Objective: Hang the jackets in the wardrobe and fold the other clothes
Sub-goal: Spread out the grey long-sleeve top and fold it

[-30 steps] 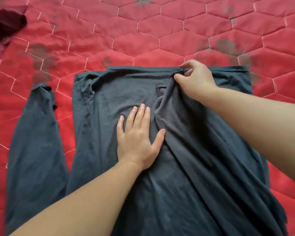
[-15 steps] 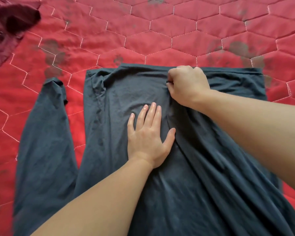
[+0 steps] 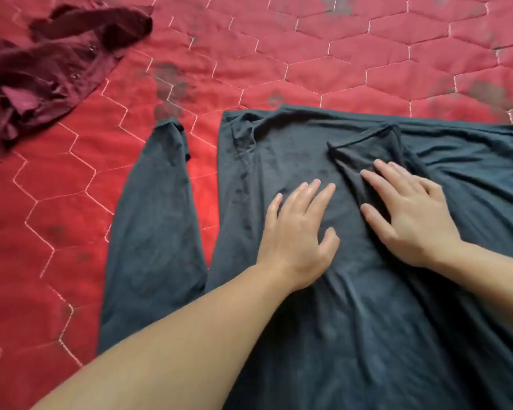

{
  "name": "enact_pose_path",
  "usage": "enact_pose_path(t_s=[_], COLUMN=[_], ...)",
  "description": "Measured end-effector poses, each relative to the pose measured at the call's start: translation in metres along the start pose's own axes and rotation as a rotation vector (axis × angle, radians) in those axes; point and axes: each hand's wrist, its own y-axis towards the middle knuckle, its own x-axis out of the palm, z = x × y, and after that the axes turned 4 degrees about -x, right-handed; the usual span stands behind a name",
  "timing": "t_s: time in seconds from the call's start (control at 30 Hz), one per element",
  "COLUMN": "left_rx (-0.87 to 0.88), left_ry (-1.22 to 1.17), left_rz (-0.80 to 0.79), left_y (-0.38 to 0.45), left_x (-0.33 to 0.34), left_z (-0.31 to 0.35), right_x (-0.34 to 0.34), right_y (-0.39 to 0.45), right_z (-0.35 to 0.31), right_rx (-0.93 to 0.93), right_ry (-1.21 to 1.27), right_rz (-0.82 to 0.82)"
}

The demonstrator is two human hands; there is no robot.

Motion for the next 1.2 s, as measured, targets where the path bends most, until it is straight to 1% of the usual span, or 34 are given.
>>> enact_pose_path(t_s=[0.07,0.17,0.23,0.3,0.37,0.4,0.5,0.53,0.6,0.63,0.67,0.7,0.73,0.8,0.83,0.9,0.93,0.97,1.0,1.03,1.07,1.1,1.13,1.17,1.2], left_rx=[-0.038,-0.217,-0.423,-0.678,-0.858,-0.901,-0.929,-0.931,-0.91,-0.875,-0.817,-0.728,-0.619,-0.43,-0.358,-0.276,-0.253,-0.23,-0.194,-0.144,-0.095,-0.051,-0.016,-0.004,-0.017], left_ry=[0.06,0.206,0.265,0.259,0.129,0.029,-0.184,-0.287,-0.619,-0.787,-0.915,-0.976,-0.978,-0.837,-0.765,-0.637,-0.559,-0.472,-0.376,-0.287,-0.221,-0.185,-0.174,-0.193,-0.23], left_rz=[0.116,0.209,0.248,0.259,0.226,0.219,0.211,0.242,0.306,0.304,0.274,0.219,0.14,0.0,-0.061,-0.181,-0.227,-0.257,-0.28,-0.303,-0.332,-0.365,-0.395,-0.417,-0.411], left_y=[-0.023,-0.049,-0.063,-0.083,-0.101,-0.109,-0.118,-0.118,-0.116,-0.114,-0.112,-0.109,-0.106,-0.104,-0.103,-0.098,-0.095,-0.093,-0.092,-0.093,-0.095,-0.096,-0.096,-0.096,-0.095], left_x=[-0.027,-0.074,-0.098,-0.115,-0.121,-0.12,-0.121,-0.123,-0.134,-0.141,-0.147,-0.152,-0.156,-0.157,-0.155,-0.146,-0.141,-0.137,-0.13,-0.123,-0.116,-0.111,-0.107,-0.103,-0.101], left_z=[-0.029,-0.079,-0.113,-0.142,-0.163,-0.17,-0.176,-0.176,-0.164,-0.152,-0.14,-0.128,-0.115,-0.091,-0.082,-0.064,-0.056,-0.048,-0.042,-0.035,-0.03,-0.027,-0.024,-0.021,-0.02], right_x=[-0.001,-0.005,-0.013,-0.019,-0.023,-0.023,-0.024,-0.024,-0.027,-0.029,-0.031,-0.034,-0.038,-0.048,-0.055,-0.071,-0.075,-0.076,-0.074,-0.072,-0.07,-0.069,-0.069,-0.071,-0.072], right_y=[0.002,0.005,0.01,0.014,0.016,0.016,0.016,0.016,0.02,0.022,0.026,0.033,0.043,0.064,0.075,0.085,0.085,0.084,0.08,0.076,0.07,0.064,0.059,0.054,0.048], right_z=[0.0,-0.005,-0.017,-0.042,-0.082,-0.107,-0.178,-0.198,-0.234,-0.251,-0.267,-0.28,-0.291,-0.298,-0.293,-0.275,-0.265,-0.255,-0.246,-0.238,-0.229,-0.218,-0.207,-0.195,-0.181], right_rx=[0.019,0.074,0.133,0.165,0.11,0.062,-0.089,-0.119,-0.132,-0.111,-0.061,0.029,0.148,0.379,0.466,0.559,0.536,0.458,0.364,0.276,0.216,0.188,0.208,0.281,0.403], right_ry=[-0.042,-0.135,-0.143,-0.112,-0.051,-0.014,0.077,0.118,0.286,0.402,0.524,0.64,0.74,0.834,0.881,0.911,0.82,0.654,0.458,0.296,0.208,0.223,0.339,0.55,0.843], right_rz=[-0.046,-0.152,-0.187,-0.134,-0.046,-0.022,-0.015,-0.019,-0.015,-0.012,-0.011,-0.017,-0.026,-0.065,-0.104,-0.278,-0.404,-0.522,-0.583,-0.576,-0.52,-0.433,-0.344,-0.258,-0.185])
